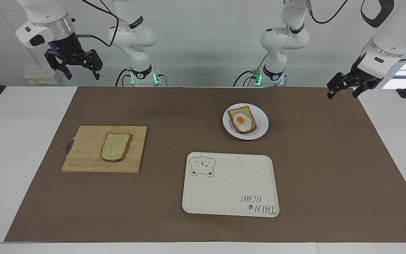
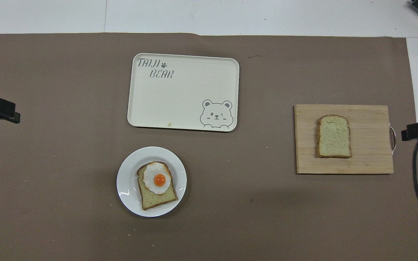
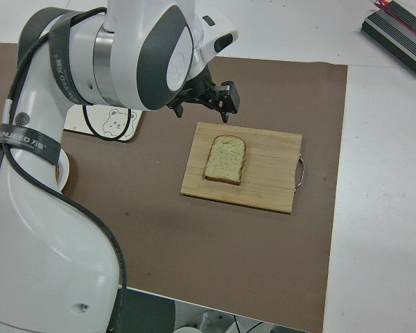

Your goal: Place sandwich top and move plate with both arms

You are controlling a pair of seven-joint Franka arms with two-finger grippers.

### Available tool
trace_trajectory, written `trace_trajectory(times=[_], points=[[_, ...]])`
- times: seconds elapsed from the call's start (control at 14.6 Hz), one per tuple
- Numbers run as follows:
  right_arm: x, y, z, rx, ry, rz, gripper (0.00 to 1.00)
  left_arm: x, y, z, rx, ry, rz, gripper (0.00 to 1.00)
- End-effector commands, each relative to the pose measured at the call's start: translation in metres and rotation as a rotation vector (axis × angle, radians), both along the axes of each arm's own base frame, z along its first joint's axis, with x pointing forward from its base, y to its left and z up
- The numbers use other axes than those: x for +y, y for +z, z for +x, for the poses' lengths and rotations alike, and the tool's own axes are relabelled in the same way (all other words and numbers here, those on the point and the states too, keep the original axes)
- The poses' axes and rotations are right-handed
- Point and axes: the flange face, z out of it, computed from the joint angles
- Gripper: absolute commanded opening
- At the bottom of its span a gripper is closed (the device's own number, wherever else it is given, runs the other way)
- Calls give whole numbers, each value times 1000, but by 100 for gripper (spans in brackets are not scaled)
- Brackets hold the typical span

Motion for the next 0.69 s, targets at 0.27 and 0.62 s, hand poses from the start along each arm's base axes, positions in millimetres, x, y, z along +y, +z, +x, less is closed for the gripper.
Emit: trace_trajectory(times=[0.27,0.62], points=[[-5,-57,7,-16,-2,14,100,4,5,-6,-1,9,-14,100],[-20,-130,22,7,11,20,100,4,5,-6,1,9,-14,100]])
